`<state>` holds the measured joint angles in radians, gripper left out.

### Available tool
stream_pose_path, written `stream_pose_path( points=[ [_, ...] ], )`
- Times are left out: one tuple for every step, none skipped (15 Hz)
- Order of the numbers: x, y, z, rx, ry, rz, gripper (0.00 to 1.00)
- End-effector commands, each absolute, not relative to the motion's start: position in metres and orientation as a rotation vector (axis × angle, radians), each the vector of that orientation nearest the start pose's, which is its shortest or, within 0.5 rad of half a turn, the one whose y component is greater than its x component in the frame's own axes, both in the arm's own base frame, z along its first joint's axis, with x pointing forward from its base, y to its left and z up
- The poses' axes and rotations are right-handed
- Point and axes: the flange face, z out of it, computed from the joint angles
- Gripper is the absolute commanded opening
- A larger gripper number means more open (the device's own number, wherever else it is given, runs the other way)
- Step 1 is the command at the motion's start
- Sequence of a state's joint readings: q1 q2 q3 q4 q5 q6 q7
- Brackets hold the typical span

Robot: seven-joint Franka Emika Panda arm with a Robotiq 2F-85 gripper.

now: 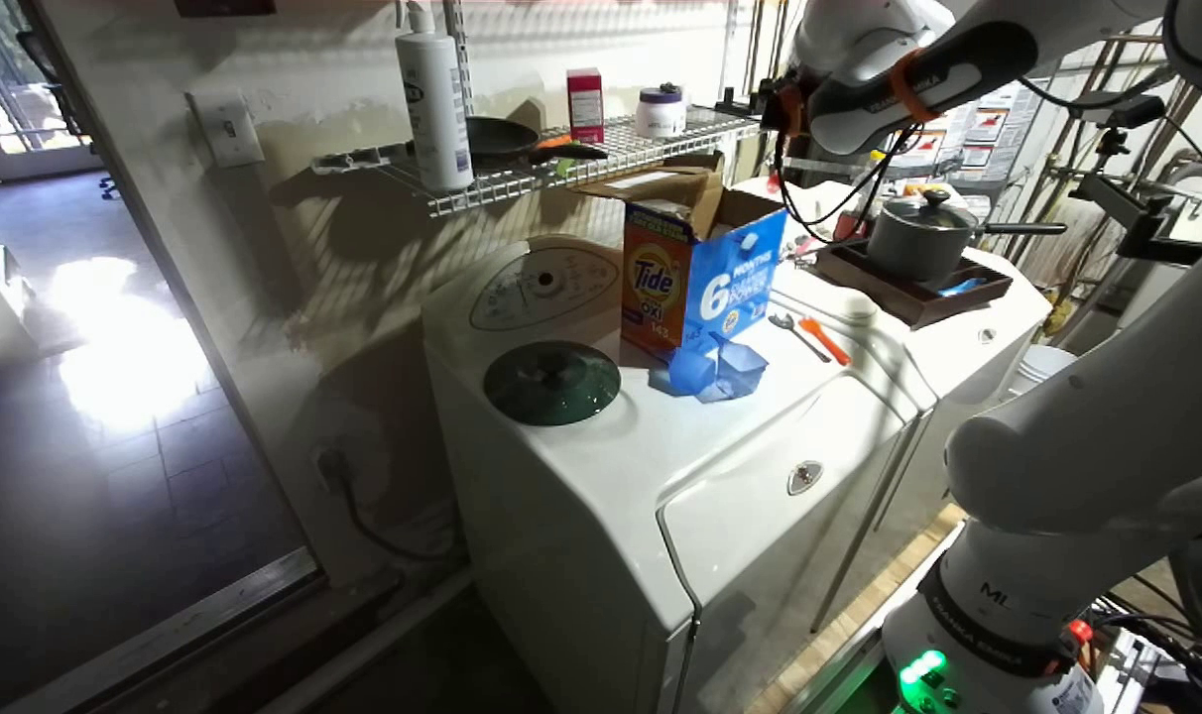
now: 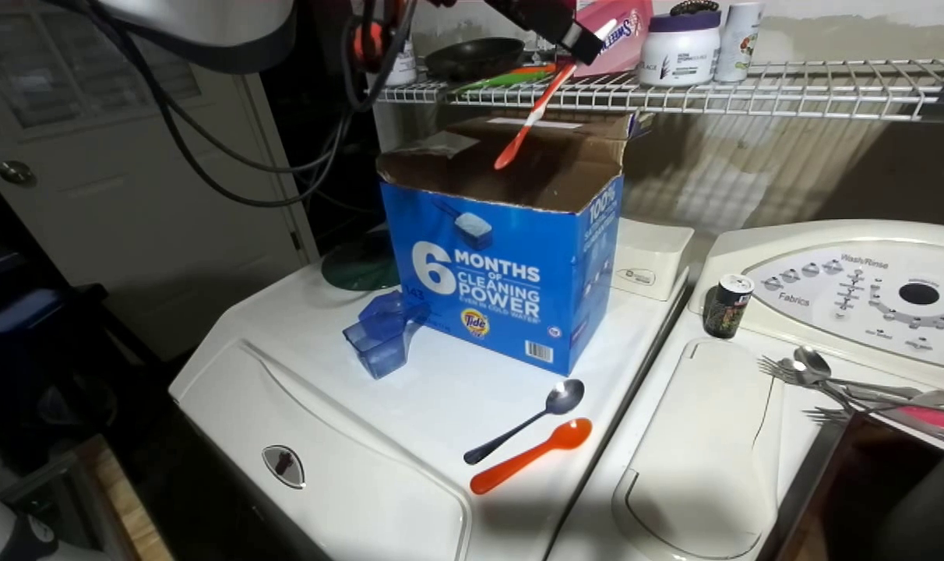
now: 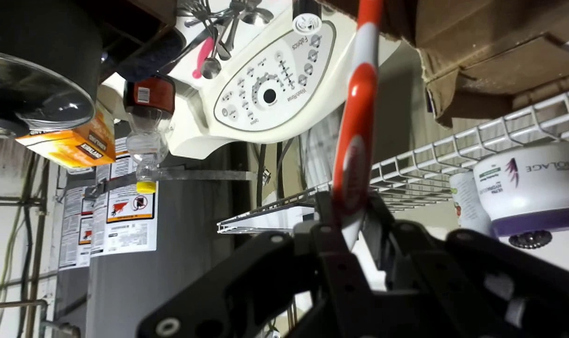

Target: Use the pink and white spoon to some of the contents of the blue box into the blue cup on the right

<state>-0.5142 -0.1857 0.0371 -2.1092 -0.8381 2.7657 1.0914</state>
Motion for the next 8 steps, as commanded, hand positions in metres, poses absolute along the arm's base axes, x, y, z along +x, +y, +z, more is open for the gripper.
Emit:
stream_pose_path(
  points=[
    [0.522, -0.220, 0.578, -2.716, 1.423, -1.642, 0.05],
    [0.527, -0.218, 0.571, -2.725, 1.426, -1.632, 0.05],
    [0.532, -0.217, 0.563, -2.734, 1.429, -1.622, 0.05],
    [0.536, -0.216, 0.556, -2.733, 1.437, -1.616, 0.05],
    [0.541, -0.213, 0.551, -2.731, 1.439, -1.611, 0.05],
    [0.545, -0.210, 0.547, -2.725, 1.439, -1.609, 0.05],
    [0.550, -0.207, 0.543, -2.722, 1.436, -1.610, 0.05],
    [0.555, -0.204, 0.539, -2.721, 1.429, -1.607, 0.05]
  ],
)
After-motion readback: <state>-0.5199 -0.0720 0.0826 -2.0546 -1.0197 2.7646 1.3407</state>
